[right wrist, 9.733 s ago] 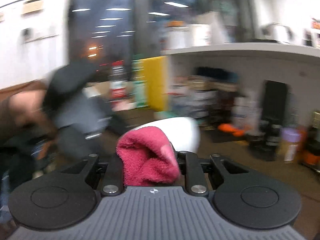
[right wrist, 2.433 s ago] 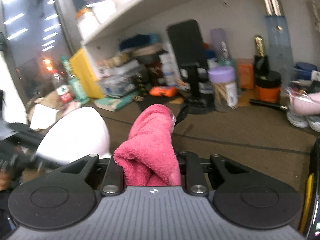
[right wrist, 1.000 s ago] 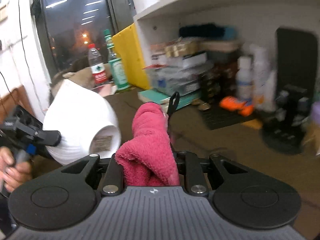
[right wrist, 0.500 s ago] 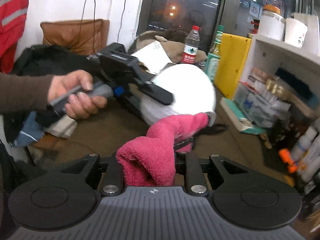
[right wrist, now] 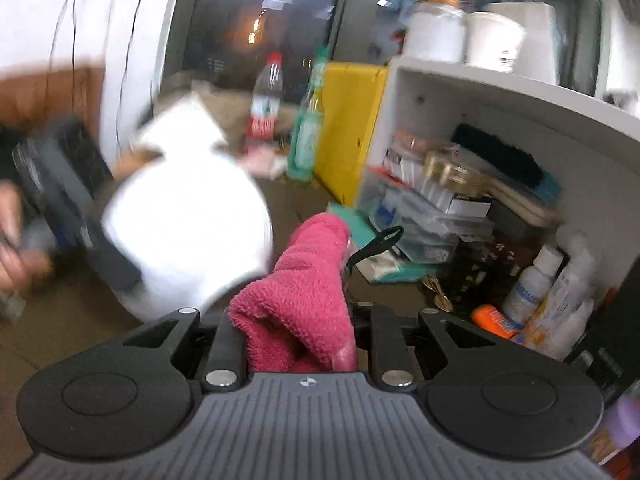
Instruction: Clean bowl
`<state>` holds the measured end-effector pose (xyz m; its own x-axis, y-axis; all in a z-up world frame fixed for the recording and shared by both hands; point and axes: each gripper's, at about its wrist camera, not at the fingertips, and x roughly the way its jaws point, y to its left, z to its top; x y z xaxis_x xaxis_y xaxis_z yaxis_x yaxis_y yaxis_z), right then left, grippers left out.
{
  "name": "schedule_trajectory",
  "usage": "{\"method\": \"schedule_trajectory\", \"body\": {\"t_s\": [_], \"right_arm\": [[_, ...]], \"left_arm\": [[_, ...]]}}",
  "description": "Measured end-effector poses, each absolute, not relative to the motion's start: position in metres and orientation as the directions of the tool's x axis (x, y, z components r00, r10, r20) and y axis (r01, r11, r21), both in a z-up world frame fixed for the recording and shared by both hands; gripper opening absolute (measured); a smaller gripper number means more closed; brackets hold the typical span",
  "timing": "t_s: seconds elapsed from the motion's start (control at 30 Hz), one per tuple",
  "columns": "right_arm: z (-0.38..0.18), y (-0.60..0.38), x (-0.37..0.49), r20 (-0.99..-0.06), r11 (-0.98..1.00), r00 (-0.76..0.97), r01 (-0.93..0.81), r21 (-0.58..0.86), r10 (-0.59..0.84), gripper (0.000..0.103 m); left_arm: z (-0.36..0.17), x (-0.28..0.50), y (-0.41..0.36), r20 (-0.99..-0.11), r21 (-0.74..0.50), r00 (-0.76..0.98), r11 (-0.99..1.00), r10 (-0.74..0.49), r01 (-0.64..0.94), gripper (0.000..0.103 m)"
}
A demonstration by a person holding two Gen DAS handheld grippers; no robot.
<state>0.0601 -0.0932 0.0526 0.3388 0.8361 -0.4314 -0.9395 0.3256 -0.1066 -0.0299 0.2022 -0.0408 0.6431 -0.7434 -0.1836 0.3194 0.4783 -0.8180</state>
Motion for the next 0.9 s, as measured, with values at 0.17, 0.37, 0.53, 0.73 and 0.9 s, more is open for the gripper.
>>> {"method": "schedule_trajectory", "body": {"t_s": [0.17, 0.37, 0.53, 0.73, 0.9], "right_arm": [[0.061, -0.116, 0.039, -0.464, 0.177, 0.161, -0.984, -0.008, 0.871, 0.022], [0.038, -0.144, 0.005, -0.515, 0.163, 0.146, -0.987, -0.012, 0.845, 0.022], [0.019, -0.16, 0.034, -0.468, 0.345, 0.256, -0.932, 0.112, 0.846, 0.024], [0.003, -0.173, 0.061, -0.458, 0.446, 0.306, -0.864, 0.235, 0.835, 0.026], [0.0, -0.19, 0.073, -0.466, 0.491, 0.337, -0.832, 0.259, 0.818, 0.028]], "left_arm": [[-0.023, -0.028, 0.197, -0.319, -0.727, 0.607, 0.599, -0.728, 0.337, 0.057], [0.018, -0.028, 0.166, -0.587, -0.418, 0.609, 0.844, -0.534, 0.337, 0.057], [0.042, -0.02, 0.102, -0.71, -0.032, 0.649, 0.934, -0.271, 0.355, 0.056], [0.051, 0.006, 0.036, -0.694, 0.317, 0.719, 0.876, -0.048, 0.364, 0.049], [0.053, 0.037, 0.041, -0.726, 0.254, 0.684, 0.894, -0.076, 0.369, 0.024]]}}
